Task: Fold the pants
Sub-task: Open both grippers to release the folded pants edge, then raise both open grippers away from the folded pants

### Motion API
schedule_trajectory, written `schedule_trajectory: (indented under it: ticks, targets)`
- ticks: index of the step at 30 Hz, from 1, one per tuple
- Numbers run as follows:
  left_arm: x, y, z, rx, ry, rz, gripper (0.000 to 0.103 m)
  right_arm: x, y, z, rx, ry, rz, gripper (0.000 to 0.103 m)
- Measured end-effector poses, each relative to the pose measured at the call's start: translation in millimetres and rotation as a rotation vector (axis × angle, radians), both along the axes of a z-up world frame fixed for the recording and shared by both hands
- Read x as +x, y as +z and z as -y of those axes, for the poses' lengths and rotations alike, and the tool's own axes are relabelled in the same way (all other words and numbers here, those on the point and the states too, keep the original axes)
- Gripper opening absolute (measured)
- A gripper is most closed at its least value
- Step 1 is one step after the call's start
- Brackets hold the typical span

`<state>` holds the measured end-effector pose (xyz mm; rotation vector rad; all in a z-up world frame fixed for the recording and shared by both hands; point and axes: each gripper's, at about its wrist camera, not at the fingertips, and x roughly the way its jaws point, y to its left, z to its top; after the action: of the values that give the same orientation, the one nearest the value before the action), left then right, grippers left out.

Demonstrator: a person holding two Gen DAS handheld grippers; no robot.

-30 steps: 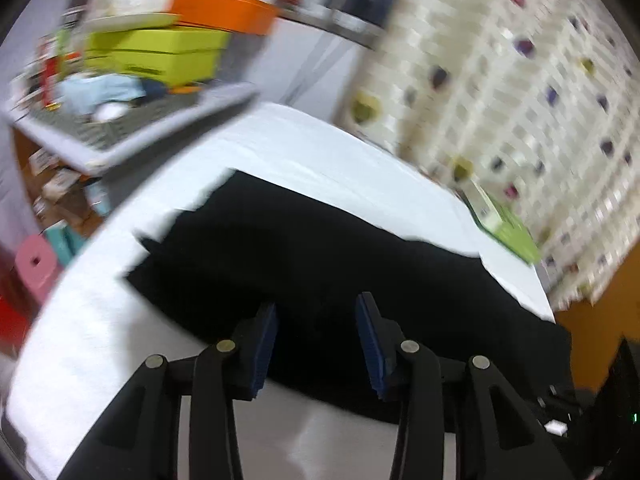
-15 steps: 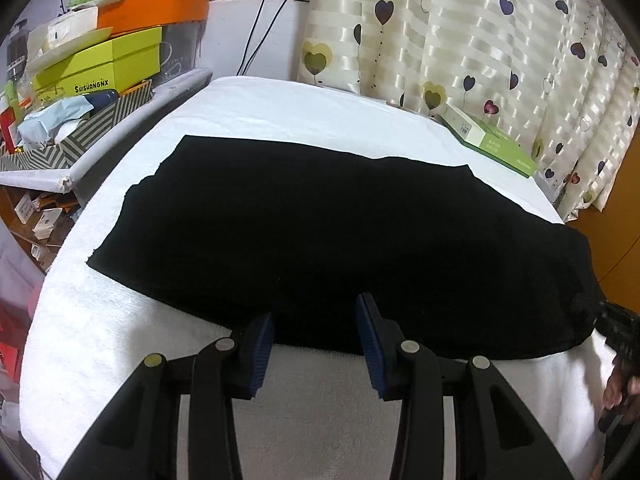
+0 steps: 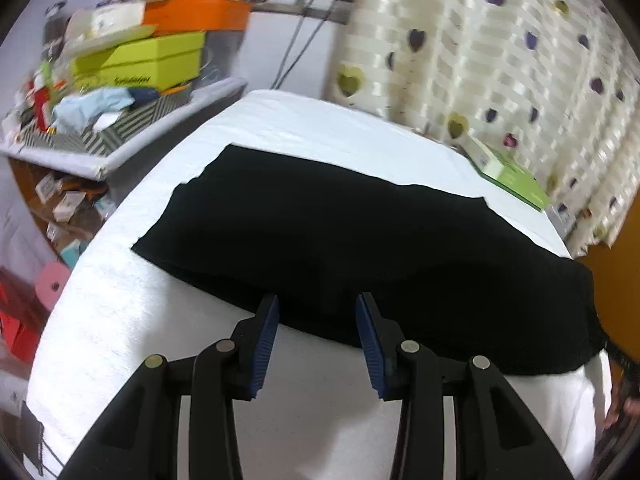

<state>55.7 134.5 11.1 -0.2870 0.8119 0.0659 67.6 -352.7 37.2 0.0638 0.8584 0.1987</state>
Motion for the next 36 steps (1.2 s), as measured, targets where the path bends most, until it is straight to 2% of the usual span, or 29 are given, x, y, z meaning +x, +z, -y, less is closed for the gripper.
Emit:
schedule_trajectory:
  ticks: [1, 4, 6, 8, 15, 21, 24, 36]
  targets:
    - [3.2, -4.3, -1.3, 0.010, 0.016, -0.030, 0.041, -1.5, 1.4, -6.7, 0.007, 0.018, 0.006, 0.018]
    - [-1.6, -4.2, 4.3, 0.027, 0.013, -0.027, 0.041, -8.8, 4.6, -28.1, 0.029, 0.078, 0.019, 0.023]
    - [-9.2, -2.9, 7.6, 0.012, 0.005, -0.017, 0.041, -12.3, 1.8, -45.5, 0.035, 0.121, 0.022, 0.036]
    - [-18.3, -2.6, 9.4, 0.012, 0.015, -0.010, 0.041, -15.0, -1.5, -62.1, 0.037, 0.166, 0.011, 0.039]
    - [-46.2, -0.7, 16.5, -0.038, 0.030, 0.002, 0.041, -28.8, -2.0, -118.6, -0.014, 0.278, 0.026, 0.039]
    - [-62.0, 2.6, 57.1, 0.051, -0.066, 0.030, 0.041, -44.6, -6.3, -136.3, -0.029, 0.322, 0.021, 0.039]
    - [-64.9, -1.1, 67.5, 0.053, -0.097, 0.015, 0.041, -48.1, -8.2, -136.9, -0.029, 0.321, 0.012, 0.039]
    - [-59.3, 0.1, 41.0, 0.048, -0.030, 0.008, 0.042, -34.6, -0.1, -141.5, -0.045, 0.315, 0.038, 0.039]
